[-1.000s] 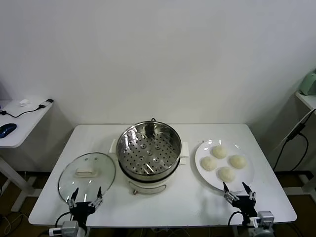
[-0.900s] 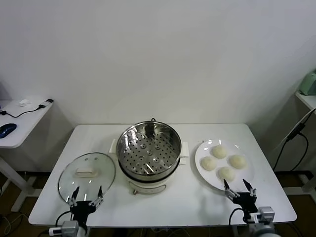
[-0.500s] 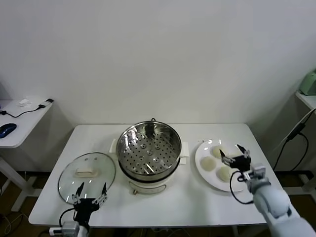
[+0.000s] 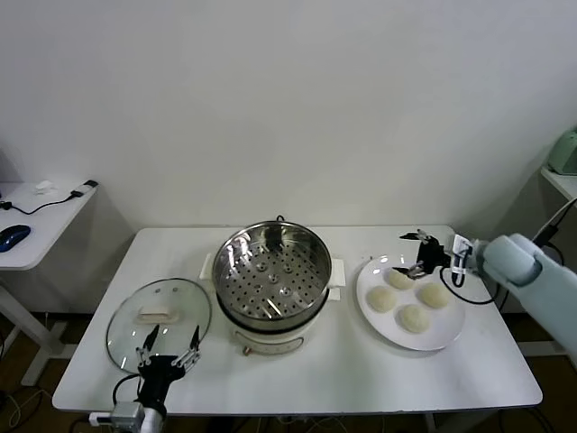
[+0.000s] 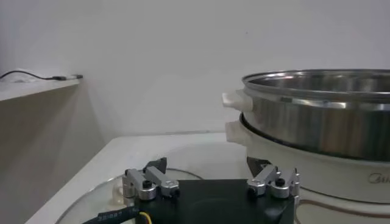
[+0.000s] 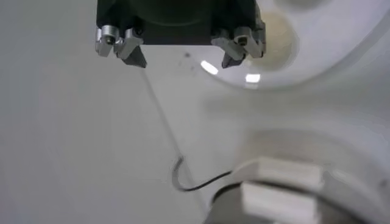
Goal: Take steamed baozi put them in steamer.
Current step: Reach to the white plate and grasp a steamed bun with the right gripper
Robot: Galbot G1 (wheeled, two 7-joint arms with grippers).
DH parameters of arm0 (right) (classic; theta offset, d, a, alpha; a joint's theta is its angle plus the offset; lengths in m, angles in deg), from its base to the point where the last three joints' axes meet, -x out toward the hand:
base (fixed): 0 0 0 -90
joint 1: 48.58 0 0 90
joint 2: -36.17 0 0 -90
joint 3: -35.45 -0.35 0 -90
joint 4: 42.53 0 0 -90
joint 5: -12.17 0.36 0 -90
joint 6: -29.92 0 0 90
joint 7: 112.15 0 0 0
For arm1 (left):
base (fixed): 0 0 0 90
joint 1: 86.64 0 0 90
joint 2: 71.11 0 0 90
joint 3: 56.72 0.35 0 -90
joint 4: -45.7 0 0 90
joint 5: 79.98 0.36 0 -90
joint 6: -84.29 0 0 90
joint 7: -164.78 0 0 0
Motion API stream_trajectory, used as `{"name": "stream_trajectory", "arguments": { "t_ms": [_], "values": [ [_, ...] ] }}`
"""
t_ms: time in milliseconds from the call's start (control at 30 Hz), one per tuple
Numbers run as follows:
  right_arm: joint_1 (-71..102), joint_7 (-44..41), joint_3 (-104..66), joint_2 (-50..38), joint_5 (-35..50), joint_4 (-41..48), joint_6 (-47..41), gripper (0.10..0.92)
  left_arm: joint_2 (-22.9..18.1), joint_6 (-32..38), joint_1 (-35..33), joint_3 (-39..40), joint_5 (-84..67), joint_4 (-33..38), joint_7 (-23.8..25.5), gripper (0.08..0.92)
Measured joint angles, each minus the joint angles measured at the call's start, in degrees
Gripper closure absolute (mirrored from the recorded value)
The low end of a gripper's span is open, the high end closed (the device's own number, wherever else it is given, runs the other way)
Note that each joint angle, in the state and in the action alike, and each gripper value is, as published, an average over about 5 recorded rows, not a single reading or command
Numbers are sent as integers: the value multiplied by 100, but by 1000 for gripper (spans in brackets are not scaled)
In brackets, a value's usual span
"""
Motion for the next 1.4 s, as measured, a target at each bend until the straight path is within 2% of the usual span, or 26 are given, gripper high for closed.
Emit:
{"name": "stream_trajectory", "arguments": {
  "t_ms": [200, 467, 1000, 1400],
  "values": [
    [-1201, -575, 1569, 526, 24, 893, 197, 203, 0, 75, 52, -3, 20, -82, 41, 177],
    [-1510, -769, 2384, 1257, 21, 1750, 168, 203, 2, 92, 79, -47, 55, -101, 106, 177],
    [-871, -570, 2115, 2384, -303, 3184, 98, 203, -13, 163, 99, 41, 143, -215, 126, 177],
    [-582, -511, 1774, 2715, -517, 3728, 8, 203, -43, 196, 56, 91, 204, -235, 123, 177]
  ]
}}
